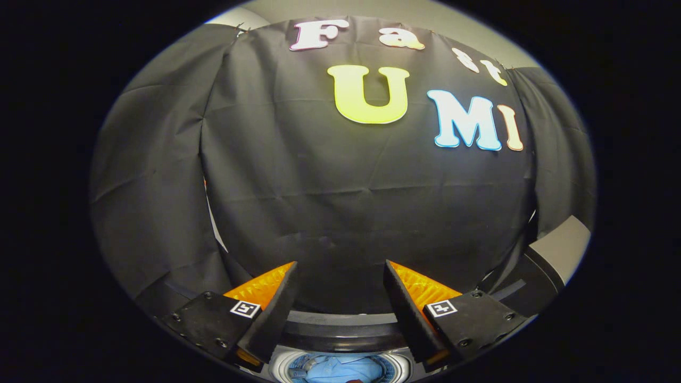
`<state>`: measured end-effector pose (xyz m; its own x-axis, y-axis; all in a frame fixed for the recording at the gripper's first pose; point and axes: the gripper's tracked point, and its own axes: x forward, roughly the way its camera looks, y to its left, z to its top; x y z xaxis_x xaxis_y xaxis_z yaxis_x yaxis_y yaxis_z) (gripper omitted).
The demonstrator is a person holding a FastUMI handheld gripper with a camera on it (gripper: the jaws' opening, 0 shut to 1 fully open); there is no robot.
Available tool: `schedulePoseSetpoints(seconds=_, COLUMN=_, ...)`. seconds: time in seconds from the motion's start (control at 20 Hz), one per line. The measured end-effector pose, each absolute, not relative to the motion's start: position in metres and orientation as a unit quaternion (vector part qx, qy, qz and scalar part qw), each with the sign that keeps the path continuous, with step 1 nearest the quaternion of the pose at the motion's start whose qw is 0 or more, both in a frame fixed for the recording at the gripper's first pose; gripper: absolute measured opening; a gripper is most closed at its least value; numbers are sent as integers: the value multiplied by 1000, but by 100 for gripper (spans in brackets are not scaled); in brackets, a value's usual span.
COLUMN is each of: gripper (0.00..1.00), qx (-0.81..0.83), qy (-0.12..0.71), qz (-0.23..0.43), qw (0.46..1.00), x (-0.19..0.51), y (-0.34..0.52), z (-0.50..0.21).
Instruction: Put the clothes into the washing machine and then close the washing machine lid.
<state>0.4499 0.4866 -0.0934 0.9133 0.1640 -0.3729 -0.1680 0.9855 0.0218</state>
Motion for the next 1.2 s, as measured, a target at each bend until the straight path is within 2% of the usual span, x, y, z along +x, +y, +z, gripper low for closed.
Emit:
schedulePoseSetpoints(seconds=0.8, gripper=97, qx=-5, qy=197, qz=122, qw=973, x=360, y=480, z=-123)
schedulePoseSetpoints(seconds=1.2, gripper=97, qx=-42, qy=273, qz=162, qw=947, x=277, y=471, z=-213)
